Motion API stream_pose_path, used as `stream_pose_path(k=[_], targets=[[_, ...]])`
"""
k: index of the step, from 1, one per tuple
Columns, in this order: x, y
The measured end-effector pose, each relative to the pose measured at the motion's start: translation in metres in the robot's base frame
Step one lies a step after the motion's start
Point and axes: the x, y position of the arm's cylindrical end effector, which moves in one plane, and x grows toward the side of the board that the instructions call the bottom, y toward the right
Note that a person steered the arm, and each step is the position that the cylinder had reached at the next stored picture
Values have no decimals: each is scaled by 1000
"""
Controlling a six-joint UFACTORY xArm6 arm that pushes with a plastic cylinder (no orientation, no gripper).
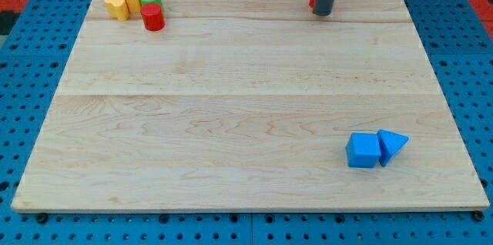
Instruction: Move the blue triangle to the the red star
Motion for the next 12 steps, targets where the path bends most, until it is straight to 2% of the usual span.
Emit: stream_pose_path(k=[1,2,3,4,5,6,7,12], targets=[[55,85],[137,152],[217,177],[274,160],[300,97],[287,32],[287,13],[277,3]])
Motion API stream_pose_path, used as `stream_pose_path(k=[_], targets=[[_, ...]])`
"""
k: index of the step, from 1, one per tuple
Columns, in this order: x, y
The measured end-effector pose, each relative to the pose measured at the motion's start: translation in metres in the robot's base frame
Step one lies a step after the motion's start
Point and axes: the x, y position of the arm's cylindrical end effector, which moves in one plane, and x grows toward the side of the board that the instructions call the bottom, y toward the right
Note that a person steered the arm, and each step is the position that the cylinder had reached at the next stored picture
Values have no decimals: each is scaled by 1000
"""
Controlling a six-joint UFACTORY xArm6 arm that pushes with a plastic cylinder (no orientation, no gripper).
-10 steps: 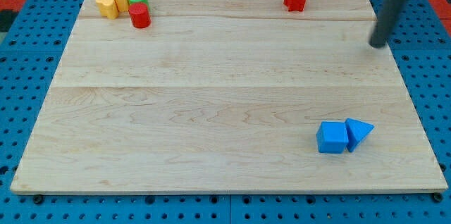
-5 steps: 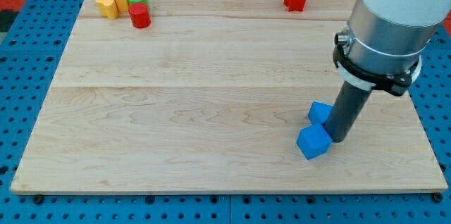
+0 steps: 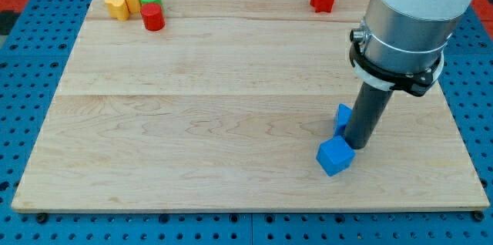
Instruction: Move the blue triangle to the the red star
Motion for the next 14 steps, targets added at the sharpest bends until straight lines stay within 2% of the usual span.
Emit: stream_pose_path(k=[4,8,12,13,14], targets=[[-10,-18],[-103,-19],[-235,-19],[-225,22],[-156,79]])
